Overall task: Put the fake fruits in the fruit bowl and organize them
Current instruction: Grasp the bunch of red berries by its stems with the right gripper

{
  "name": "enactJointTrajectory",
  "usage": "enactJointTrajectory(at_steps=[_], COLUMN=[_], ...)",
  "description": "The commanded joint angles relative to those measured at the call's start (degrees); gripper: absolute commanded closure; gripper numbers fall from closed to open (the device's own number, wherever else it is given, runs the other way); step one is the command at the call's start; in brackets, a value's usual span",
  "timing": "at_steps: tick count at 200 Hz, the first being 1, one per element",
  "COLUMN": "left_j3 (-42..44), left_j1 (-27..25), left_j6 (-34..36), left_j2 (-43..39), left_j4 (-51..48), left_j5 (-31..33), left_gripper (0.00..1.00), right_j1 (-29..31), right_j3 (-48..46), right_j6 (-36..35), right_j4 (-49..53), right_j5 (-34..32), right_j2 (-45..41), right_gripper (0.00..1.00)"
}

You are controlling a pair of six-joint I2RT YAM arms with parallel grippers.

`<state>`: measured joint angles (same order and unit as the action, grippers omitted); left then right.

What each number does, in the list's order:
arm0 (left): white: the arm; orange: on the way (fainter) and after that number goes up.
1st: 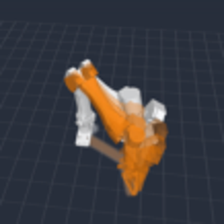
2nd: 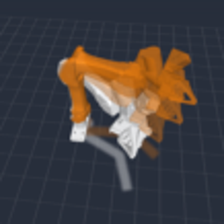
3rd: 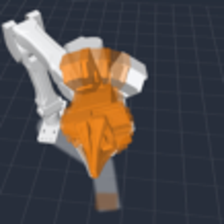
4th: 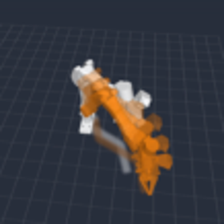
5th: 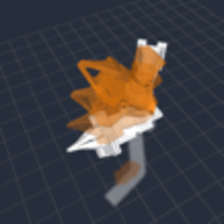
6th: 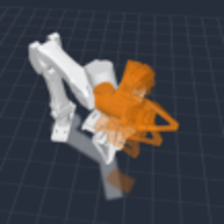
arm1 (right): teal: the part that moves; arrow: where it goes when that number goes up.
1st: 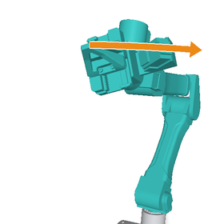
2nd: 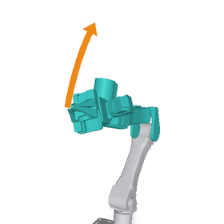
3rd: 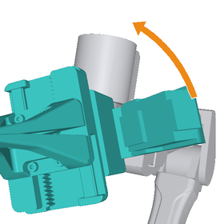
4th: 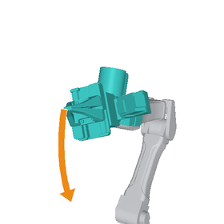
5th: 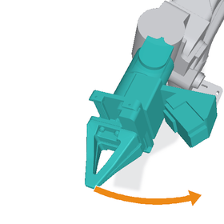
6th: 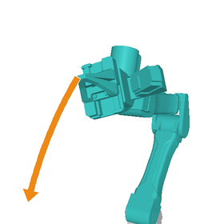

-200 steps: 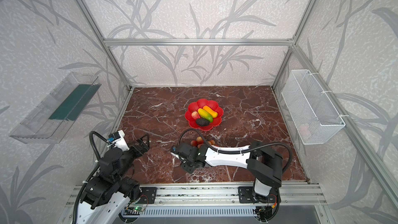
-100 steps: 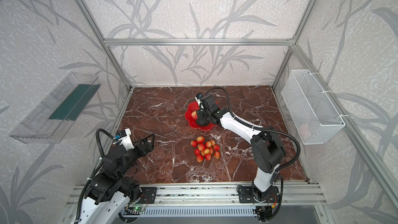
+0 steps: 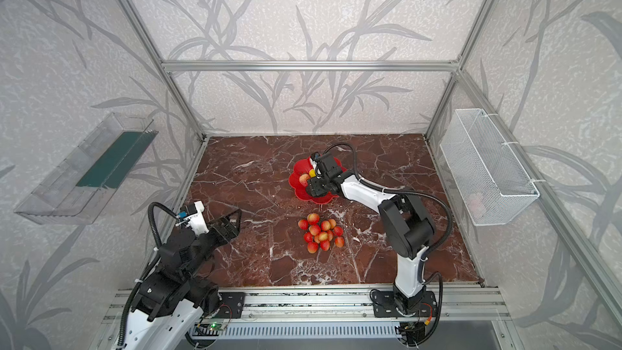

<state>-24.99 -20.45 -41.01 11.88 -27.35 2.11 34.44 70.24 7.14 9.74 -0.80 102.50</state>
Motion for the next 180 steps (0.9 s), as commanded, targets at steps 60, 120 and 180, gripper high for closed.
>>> enactJointTrajectory(at_steps=[60, 120, 180], left_j3=[3.84, 4.15, 4.61], left_j1=[0.32, 0.32, 0.32], left_j6=[-1.68, -2.39, -2.67], left_j2=[0.44, 2.79, 1.2], left_j4=[6.54, 8.98, 8.21], left_j5=[0.53, -0.96, -0.27], left_gripper=[0.03, 0.03, 0.03], right_j1=[1.07, 11.85, 21.88], right_j3=[-27.72, -31.15, -24.77], right_j6=[11.79, 16.69, 23.66], right_j4=[-0.59, -3.5, -9.97], right_j5=[7.64, 9.67, 12.32], right_j2=[-27.79, -24.41, -16.96], right_gripper=[0.25, 0.3, 0.32])
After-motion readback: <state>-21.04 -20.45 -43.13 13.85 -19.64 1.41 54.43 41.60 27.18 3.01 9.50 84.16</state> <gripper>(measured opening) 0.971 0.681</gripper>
